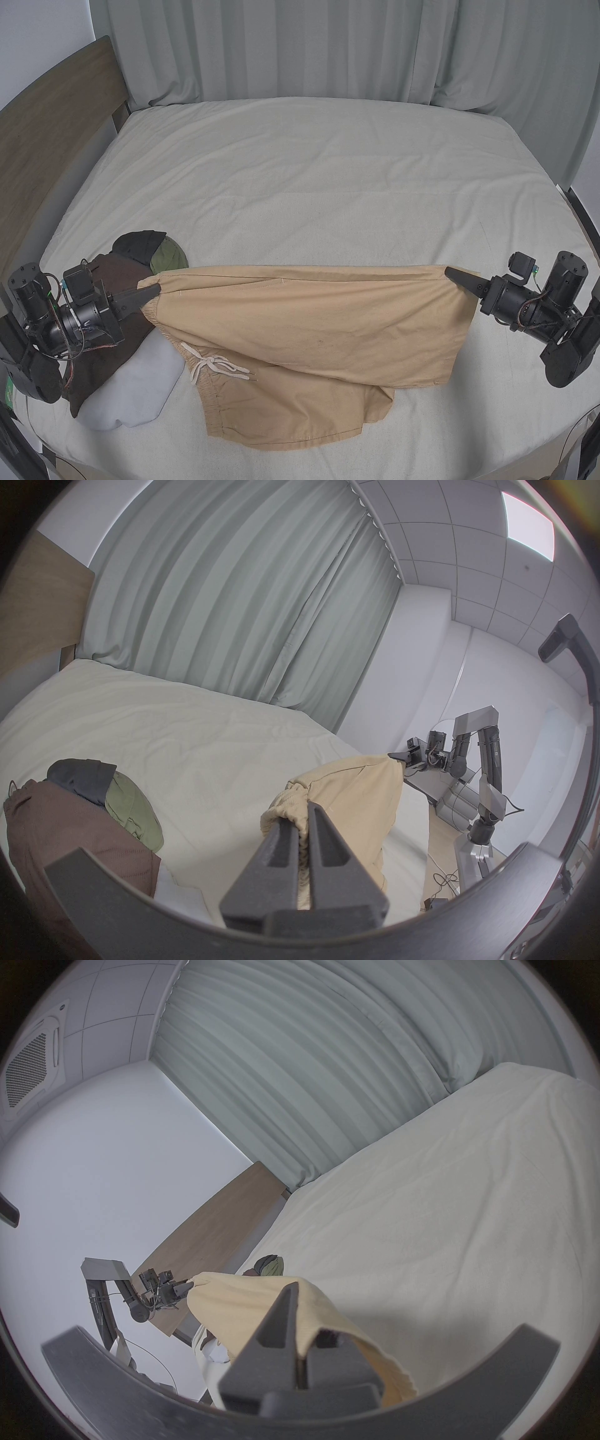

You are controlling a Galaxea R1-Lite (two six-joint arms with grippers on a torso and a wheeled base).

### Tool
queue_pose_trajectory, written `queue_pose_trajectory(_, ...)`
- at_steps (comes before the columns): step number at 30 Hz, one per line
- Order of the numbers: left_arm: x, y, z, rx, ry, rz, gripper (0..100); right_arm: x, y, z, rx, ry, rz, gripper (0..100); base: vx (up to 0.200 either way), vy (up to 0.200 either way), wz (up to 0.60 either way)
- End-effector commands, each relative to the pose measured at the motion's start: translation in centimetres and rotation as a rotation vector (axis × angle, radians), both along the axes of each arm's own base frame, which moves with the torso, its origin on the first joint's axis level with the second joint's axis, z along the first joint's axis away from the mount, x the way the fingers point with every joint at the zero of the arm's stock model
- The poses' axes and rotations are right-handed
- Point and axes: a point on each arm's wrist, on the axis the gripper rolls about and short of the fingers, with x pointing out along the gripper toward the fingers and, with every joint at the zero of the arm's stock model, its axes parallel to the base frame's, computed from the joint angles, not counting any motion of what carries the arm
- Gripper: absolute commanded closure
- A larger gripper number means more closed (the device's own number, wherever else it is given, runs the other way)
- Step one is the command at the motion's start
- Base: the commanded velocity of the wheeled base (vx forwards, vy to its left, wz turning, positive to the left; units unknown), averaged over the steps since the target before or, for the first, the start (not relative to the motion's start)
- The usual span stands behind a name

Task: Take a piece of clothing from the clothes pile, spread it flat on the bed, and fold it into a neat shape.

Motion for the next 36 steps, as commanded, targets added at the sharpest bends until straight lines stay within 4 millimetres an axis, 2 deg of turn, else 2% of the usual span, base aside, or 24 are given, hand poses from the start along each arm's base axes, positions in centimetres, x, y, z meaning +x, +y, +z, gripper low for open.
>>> queue_pose_trajectory(1,0.0,0.0,0.0,-0.001,0.001,-0.001,100,0.1,-0.1,0.0,0.0,-0.002,-0.002,100,0.0,0.0,0.0)
queue_pose_trajectory(30,-0.1,-0.2,-0.2,-0.002,0.011,-0.008,100,0.1,0.8,0.1,-0.002,-0.011,0.03,100,0.0,0.0,0.0)
queue_pose_trajectory(31,0.0,-0.2,-0.7,-0.004,0.032,0.0,100,0.5,1.0,0.4,0.001,-0.031,0.035,100,0.0,0.0,0.0)
queue_pose_trajectory(36,0.6,-0.1,-0.5,-0.013,0.025,0.014,100,1.2,1.0,1.0,0.007,-0.061,0.032,100,0.0,0.0,0.0)
